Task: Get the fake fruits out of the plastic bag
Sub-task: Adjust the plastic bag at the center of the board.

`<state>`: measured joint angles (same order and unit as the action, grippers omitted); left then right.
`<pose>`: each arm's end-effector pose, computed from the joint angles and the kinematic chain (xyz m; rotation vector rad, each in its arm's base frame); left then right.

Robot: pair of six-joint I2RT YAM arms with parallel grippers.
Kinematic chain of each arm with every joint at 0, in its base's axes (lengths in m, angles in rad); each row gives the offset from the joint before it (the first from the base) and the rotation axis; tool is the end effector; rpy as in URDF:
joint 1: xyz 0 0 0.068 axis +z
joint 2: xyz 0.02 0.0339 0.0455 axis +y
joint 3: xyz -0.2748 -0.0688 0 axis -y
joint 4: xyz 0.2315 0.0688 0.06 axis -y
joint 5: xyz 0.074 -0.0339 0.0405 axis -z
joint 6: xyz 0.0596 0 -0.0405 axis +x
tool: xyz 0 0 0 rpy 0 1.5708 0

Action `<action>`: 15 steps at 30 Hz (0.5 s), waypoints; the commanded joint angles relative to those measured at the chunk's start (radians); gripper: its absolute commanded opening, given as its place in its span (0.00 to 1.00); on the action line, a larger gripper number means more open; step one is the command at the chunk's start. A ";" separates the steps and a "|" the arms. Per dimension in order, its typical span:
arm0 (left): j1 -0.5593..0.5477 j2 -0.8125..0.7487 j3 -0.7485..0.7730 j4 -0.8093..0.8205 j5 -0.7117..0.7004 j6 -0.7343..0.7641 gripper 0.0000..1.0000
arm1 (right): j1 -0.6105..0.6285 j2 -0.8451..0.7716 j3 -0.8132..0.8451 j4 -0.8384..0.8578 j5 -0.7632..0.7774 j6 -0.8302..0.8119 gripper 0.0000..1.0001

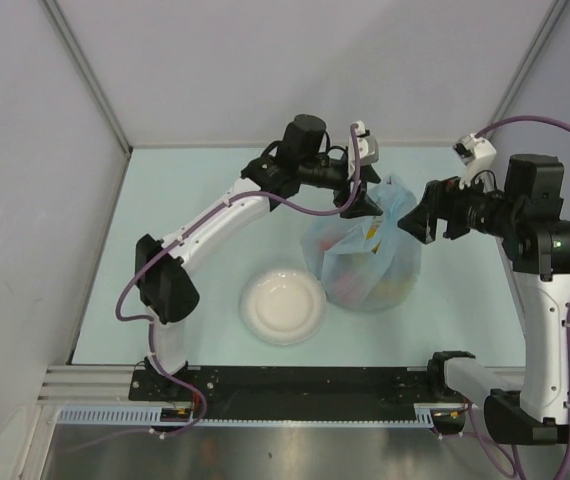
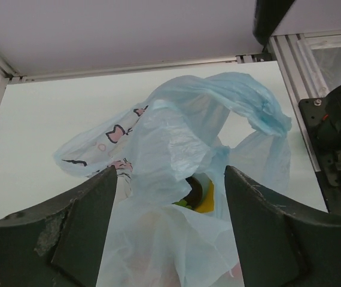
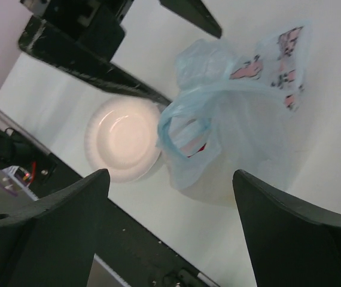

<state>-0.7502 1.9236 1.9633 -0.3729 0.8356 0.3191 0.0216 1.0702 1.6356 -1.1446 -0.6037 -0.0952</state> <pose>0.3002 -0.3402 0.4032 1.4405 1.2891 -1.0800 0.1537 0.0372 0.4619 -0.4675 2.0401 0.6011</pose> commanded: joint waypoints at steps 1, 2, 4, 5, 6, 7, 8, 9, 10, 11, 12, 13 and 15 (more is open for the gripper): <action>-0.020 -0.023 -0.066 0.147 -0.058 -0.008 0.71 | 0.021 -0.009 -0.071 0.008 -0.111 0.063 0.86; -0.020 -0.032 -0.082 0.179 -0.088 -0.017 0.68 | 0.031 -0.001 -0.079 0.038 -0.114 0.069 0.86; -0.020 -0.037 -0.124 0.206 -0.122 -0.044 0.59 | 0.075 0.020 -0.092 0.065 -0.114 0.080 0.83; -0.020 -0.041 -0.133 0.213 -0.147 -0.046 0.56 | 0.096 0.028 -0.100 0.100 -0.093 0.083 0.81; -0.020 -0.049 -0.145 0.213 -0.154 -0.048 0.51 | 0.121 0.051 -0.103 0.115 -0.012 0.089 0.80; -0.021 -0.052 -0.150 0.215 -0.165 -0.058 0.48 | 0.145 0.059 -0.111 0.135 0.023 0.113 0.79; -0.020 -0.055 -0.152 0.216 -0.177 -0.066 0.45 | 0.155 0.069 -0.112 0.188 0.056 0.129 0.78; -0.020 -0.058 -0.155 0.221 -0.206 -0.075 0.39 | 0.156 0.091 -0.111 0.213 0.094 0.140 0.75; -0.018 -0.060 -0.155 0.229 -0.226 -0.098 0.33 | 0.155 0.102 -0.106 0.235 0.096 0.152 0.62; -0.018 -0.063 -0.156 0.239 -0.251 -0.113 0.23 | 0.158 0.114 -0.096 0.262 0.094 0.150 0.55; -0.017 -0.069 -0.162 0.271 -0.321 -0.126 0.01 | 0.158 0.125 -0.083 0.267 0.091 0.146 0.48; -0.011 -0.074 -0.165 0.285 -0.346 -0.152 0.00 | 0.159 0.143 -0.074 0.266 0.090 0.135 0.30; 0.000 -0.077 -0.147 0.302 -0.425 -0.172 0.00 | 0.156 0.154 -0.040 0.269 0.128 0.129 0.13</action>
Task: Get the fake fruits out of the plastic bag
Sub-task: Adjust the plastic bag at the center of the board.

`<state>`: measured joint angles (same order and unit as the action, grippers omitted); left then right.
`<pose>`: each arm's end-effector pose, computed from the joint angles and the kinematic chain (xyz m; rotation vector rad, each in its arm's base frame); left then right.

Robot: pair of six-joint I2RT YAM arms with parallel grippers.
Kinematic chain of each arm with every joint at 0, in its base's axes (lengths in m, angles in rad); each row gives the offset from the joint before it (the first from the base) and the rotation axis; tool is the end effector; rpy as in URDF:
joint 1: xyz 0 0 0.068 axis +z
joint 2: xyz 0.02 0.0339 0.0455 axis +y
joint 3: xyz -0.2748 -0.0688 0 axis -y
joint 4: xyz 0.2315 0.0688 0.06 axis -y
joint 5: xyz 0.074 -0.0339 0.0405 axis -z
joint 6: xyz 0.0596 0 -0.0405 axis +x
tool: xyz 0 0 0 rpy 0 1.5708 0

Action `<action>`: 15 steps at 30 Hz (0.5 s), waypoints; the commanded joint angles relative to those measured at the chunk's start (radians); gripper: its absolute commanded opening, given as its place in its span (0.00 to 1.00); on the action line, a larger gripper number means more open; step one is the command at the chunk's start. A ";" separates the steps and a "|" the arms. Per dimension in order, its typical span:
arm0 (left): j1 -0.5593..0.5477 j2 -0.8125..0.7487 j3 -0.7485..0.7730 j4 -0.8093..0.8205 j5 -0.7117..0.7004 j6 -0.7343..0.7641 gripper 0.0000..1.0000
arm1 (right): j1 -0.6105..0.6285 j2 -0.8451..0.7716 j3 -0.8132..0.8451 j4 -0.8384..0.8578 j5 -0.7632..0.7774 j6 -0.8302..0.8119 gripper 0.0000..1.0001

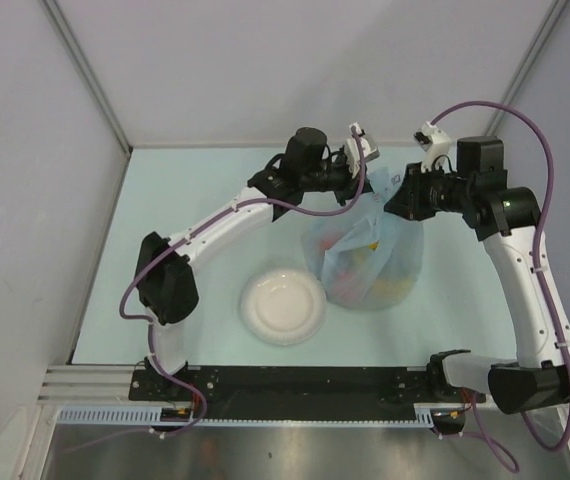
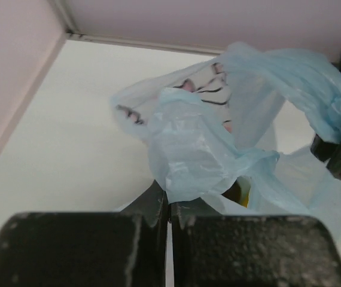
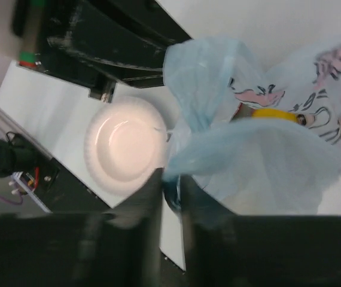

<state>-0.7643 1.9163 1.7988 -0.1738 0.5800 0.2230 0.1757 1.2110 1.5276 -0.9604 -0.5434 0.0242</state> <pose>0.3157 -0.3479 0.3689 1.2500 1.4479 -0.9085 0.2157 0.0696 0.4248 -0.4666 2.1461 0.7115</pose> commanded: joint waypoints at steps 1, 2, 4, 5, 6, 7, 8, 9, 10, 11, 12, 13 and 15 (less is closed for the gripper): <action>0.029 -0.068 0.033 0.102 -0.199 -0.088 0.00 | 0.001 0.018 0.078 0.098 0.086 0.008 0.00; 0.040 -0.068 0.063 0.097 -0.225 -0.089 0.00 | -0.014 0.019 0.088 0.161 0.106 0.008 0.00; 0.090 -0.056 0.109 0.067 -0.270 -0.100 0.00 | -0.030 0.045 0.100 0.307 0.131 0.011 0.00; 0.114 -0.042 0.188 0.042 -0.273 -0.106 0.00 | -0.031 0.071 0.139 0.352 0.151 0.016 0.00; 0.138 -0.024 0.242 0.011 -0.276 -0.114 0.00 | -0.033 0.102 0.172 0.392 0.160 0.020 0.00; 0.196 0.022 0.302 -0.057 -0.276 -0.134 0.00 | -0.035 0.134 0.213 0.444 0.164 0.026 0.00; 0.226 0.042 0.420 -0.082 -0.273 -0.146 0.00 | -0.035 0.222 0.270 0.465 0.169 0.051 0.00; 0.255 0.061 0.471 -0.098 -0.267 -0.155 0.00 | -0.035 0.260 0.370 0.482 0.168 0.065 0.00; 0.310 0.078 0.515 -0.101 -0.243 -0.163 0.00 | -0.035 0.304 0.425 0.526 0.166 0.077 0.00; 0.335 0.095 0.581 -0.083 -0.232 -0.163 0.00 | -0.033 0.368 0.469 0.551 0.177 0.091 0.00; 0.355 0.098 0.606 -0.064 -0.227 -0.162 0.00 | -0.028 0.402 0.558 0.574 0.183 0.104 0.00; 0.388 0.096 0.626 -0.044 -0.224 -0.154 0.00 | -0.019 0.429 0.598 0.606 0.187 0.108 0.00; 0.411 0.082 0.659 0.034 -0.215 -0.145 0.00 | -0.005 0.495 0.669 0.620 0.206 0.105 0.00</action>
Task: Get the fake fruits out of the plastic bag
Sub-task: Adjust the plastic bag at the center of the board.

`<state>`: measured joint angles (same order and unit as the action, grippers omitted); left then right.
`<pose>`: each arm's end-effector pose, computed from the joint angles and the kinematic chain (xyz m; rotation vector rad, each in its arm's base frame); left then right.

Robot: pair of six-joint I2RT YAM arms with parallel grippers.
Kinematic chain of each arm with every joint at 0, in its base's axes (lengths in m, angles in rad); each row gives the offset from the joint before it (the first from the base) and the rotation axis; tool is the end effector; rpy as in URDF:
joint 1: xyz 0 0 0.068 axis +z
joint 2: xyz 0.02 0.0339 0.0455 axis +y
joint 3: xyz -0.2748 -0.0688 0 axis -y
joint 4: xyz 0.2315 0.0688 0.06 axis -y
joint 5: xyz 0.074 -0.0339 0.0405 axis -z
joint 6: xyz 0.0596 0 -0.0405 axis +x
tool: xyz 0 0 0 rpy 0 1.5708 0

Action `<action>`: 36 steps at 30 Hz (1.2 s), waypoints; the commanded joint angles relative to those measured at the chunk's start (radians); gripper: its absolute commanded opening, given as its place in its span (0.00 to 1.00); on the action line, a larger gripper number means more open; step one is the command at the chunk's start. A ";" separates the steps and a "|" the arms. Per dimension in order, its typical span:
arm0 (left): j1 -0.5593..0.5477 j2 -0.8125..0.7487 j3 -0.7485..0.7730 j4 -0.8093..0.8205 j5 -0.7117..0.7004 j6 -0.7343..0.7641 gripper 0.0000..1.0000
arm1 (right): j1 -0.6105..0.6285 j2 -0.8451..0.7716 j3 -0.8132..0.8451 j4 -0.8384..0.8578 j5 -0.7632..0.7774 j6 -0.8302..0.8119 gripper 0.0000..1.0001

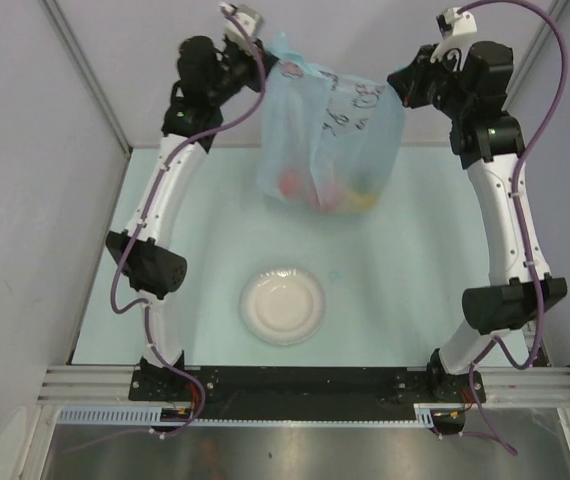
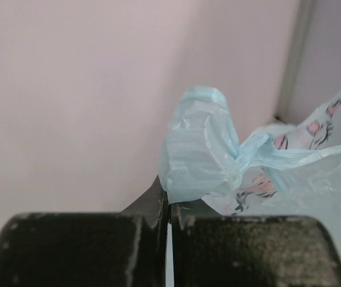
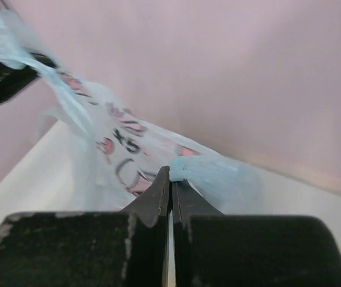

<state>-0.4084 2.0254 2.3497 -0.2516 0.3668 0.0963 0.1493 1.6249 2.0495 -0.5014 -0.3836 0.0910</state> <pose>0.4231 -0.2064 0.5004 0.6625 1.3742 -0.5242 0.3428 0.0741 0.5280 -0.3424 1.6301 0.4980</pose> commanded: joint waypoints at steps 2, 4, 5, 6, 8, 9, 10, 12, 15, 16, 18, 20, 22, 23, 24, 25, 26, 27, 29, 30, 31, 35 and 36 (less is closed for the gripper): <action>0.074 -0.037 0.111 0.144 -0.003 0.005 0.00 | 0.038 0.098 0.178 0.176 0.055 0.029 0.00; 0.077 -0.051 0.106 0.134 0.010 0.042 0.00 | 0.048 0.078 0.111 0.184 0.052 0.027 0.00; 0.077 -0.056 0.077 0.120 0.021 0.048 0.00 | 0.052 0.064 0.068 0.188 0.048 0.023 0.00; 0.079 -0.083 0.048 0.086 0.049 0.046 0.00 | 0.056 0.020 0.019 0.196 0.046 0.018 0.00; 0.080 -0.129 -0.117 0.060 0.116 0.054 0.00 | 0.061 -0.032 -0.182 0.237 0.042 0.012 0.00; 0.079 -0.198 -0.189 0.048 0.174 0.081 0.00 | 0.065 -0.065 -0.259 0.248 0.038 0.004 0.00; 0.079 -0.233 -0.272 0.051 0.190 0.091 0.00 | 0.073 -0.113 -0.323 0.259 0.038 -0.007 0.00; 0.079 -0.316 -0.530 0.063 0.208 0.127 0.00 | 0.090 -0.164 -0.513 0.256 0.051 -0.016 0.00; 0.079 -0.445 -0.817 0.060 0.205 0.204 0.00 | 0.110 -0.226 -0.707 0.212 0.046 0.003 0.00; 0.079 -0.489 -0.869 0.037 0.205 0.216 0.00 | 0.113 -0.262 -0.762 0.207 0.045 0.007 0.00; 0.077 -0.517 -0.987 -0.003 0.213 0.250 0.00 | 0.134 -0.301 -0.883 0.204 0.046 0.015 0.00; 0.076 -0.547 -1.056 -0.035 0.205 0.241 0.14 | 0.153 -0.336 -0.925 0.169 0.035 0.004 0.00; 0.075 -0.571 -1.075 -0.047 0.164 0.151 0.42 | 0.173 -0.352 -0.939 0.130 0.026 -0.014 0.00; 0.075 -0.612 -1.090 -0.054 0.109 0.108 0.56 | 0.174 -0.371 -0.939 0.127 0.028 -0.023 0.00; 0.075 -0.637 -1.101 -0.061 0.087 0.033 0.62 | 0.177 -0.382 -0.937 0.127 0.034 -0.033 0.00; 0.075 -0.674 -1.118 -0.063 0.060 -0.001 0.74 | 0.176 -0.391 -0.928 0.123 0.055 -0.037 0.00; 0.074 -0.710 -1.160 -0.070 0.032 -0.026 0.86 | 0.176 -0.398 -0.921 0.116 0.061 -0.045 0.00; 0.074 -0.796 -1.185 -0.075 0.029 -0.042 0.88 | 0.177 -0.404 -0.914 0.104 0.066 -0.050 0.00; 0.075 -0.875 -1.252 -0.098 0.031 -0.044 0.93 | 0.177 -0.405 -0.898 0.090 0.068 -0.060 0.00; 0.074 -0.945 -1.270 -0.112 0.055 -0.044 0.95 | 0.179 -0.404 -0.894 0.078 0.069 -0.060 0.03; 0.075 -0.967 -1.296 -0.133 0.082 -0.037 0.94 | 0.176 -0.402 -0.893 0.074 0.065 -0.057 0.04; 0.066 -0.967 -1.322 -0.224 0.279 0.016 0.86 | 0.179 -0.396 -0.891 0.066 0.063 -0.053 0.28; 0.066 -0.950 -1.316 -0.230 0.326 0.043 0.84 | 0.177 -0.395 -0.888 0.069 0.063 -0.056 0.37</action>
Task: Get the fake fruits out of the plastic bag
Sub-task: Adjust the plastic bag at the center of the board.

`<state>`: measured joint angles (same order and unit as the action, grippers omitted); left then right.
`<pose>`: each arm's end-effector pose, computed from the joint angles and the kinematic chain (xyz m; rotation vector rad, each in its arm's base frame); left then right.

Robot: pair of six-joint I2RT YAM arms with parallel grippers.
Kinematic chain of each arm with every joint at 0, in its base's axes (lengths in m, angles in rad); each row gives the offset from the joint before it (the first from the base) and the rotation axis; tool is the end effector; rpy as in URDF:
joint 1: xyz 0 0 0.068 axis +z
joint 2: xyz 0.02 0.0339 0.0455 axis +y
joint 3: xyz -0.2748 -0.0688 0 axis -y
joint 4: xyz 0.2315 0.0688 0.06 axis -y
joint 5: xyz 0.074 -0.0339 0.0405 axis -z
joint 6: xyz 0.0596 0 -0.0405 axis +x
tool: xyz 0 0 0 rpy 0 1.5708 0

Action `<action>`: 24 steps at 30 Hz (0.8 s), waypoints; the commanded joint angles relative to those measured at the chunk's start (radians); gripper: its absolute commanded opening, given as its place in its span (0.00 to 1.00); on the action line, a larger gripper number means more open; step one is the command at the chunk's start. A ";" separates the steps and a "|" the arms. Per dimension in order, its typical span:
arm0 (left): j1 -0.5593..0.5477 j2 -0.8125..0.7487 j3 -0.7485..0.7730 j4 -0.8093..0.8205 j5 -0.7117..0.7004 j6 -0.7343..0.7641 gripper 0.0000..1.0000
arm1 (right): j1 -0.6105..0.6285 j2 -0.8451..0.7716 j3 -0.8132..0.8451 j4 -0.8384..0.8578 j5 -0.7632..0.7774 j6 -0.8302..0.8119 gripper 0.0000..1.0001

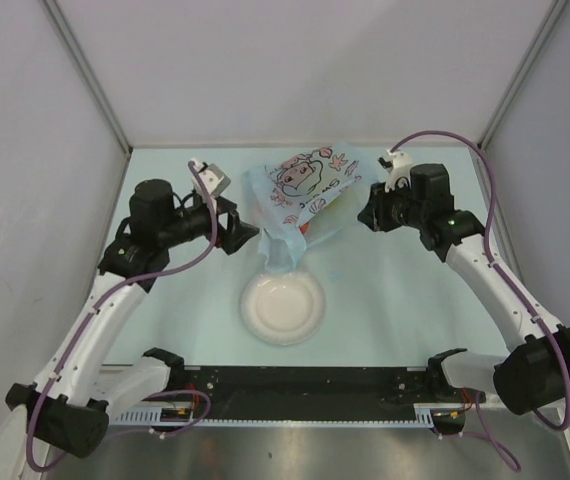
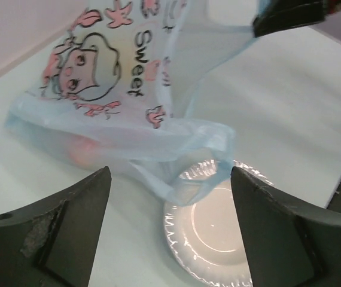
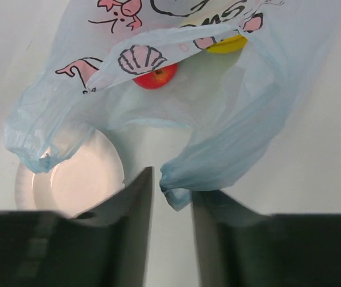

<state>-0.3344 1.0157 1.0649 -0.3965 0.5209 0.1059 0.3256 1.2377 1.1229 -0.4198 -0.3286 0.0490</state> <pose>0.1996 -0.1008 0.3756 0.7578 1.7678 -0.6518 0.2584 0.1075 0.3398 -0.4897 2.0680 0.5692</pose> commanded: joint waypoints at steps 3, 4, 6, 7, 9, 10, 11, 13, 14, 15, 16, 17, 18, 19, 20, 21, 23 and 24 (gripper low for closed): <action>-0.009 0.180 0.036 -0.174 0.284 0.190 0.74 | 0.003 -0.007 0.083 -0.060 0.023 -0.043 0.67; -0.009 0.246 0.079 -0.223 0.297 0.218 0.71 | 0.004 -0.010 0.098 -0.079 0.029 -0.046 0.70; -0.025 0.314 0.112 -0.267 0.307 0.268 0.70 | 0.003 -0.027 0.138 -0.123 0.045 -0.103 0.78; -0.034 0.340 0.124 -0.281 0.310 0.288 0.72 | 0.003 -0.052 0.149 -0.128 0.048 -0.116 0.79; -0.061 0.391 0.125 -0.304 0.314 0.327 0.74 | 0.003 -0.078 0.187 -0.132 0.049 -0.139 0.81; -0.069 0.399 0.116 -0.291 0.324 0.334 0.77 | 0.003 -0.092 0.202 -0.129 0.048 -0.146 0.81; -0.081 0.397 0.106 -0.280 0.329 0.334 0.78 | 0.004 -0.113 0.212 -0.128 0.048 -0.152 0.81; -0.089 0.382 0.060 -0.224 0.341 0.328 0.79 | 0.010 -0.124 0.241 -0.116 0.052 -0.182 0.80; -0.098 0.365 0.046 -0.205 0.341 0.318 0.79 | 0.015 -0.129 0.245 -0.106 0.059 -0.189 0.80; -0.104 0.359 0.032 -0.184 0.341 0.311 0.81 | 0.018 -0.126 0.245 -0.102 0.059 -0.192 0.79; -0.110 0.357 0.011 -0.147 0.340 0.308 0.82 | 0.023 -0.118 0.245 -0.105 0.054 -0.187 0.78; -0.127 0.357 0.001 -0.128 0.334 0.299 0.83 | 0.024 -0.097 0.245 -0.117 0.050 -0.179 0.77; -0.135 0.363 -0.005 -0.110 0.326 0.292 0.85 | 0.029 -0.084 0.245 -0.125 0.022 -0.154 0.76; -0.144 0.369 -0.023 -0.053 0.309 0.257 0.87 | 0.030 -0.066 0.245 -0.134 0.005 -0.143 0.75; -0.170 0.377 -0.031 -0.023 0.256 0.233 0.90 | 0.035 -0.038 0.245 -0.146 -0.010 -0.129 0.72; -0.184 0.403 -0.036 0.002 0.242 0.219 0.91 | 0.041 -0.021 0.245 -0.149 -0.035 -0.121 0.72; -0.221 0.432 -0.037 0.062 0.206 0.169 0.91 | 0.053 0.003 0.245 -0.154 -0.056 -0.116 0.70; -0.233 0.460 -0.031 0.112 0.185 0.147 0.90 | 0.059 0.029 0.245 -0.155 -0.055 -0.121 0.71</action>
<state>-0.5114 1.4204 1.0370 -0.4767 0.7681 0.3386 0.3634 1.1938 1.3582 -0.5488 -0.3325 -0.0921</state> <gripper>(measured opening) 0.915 0.708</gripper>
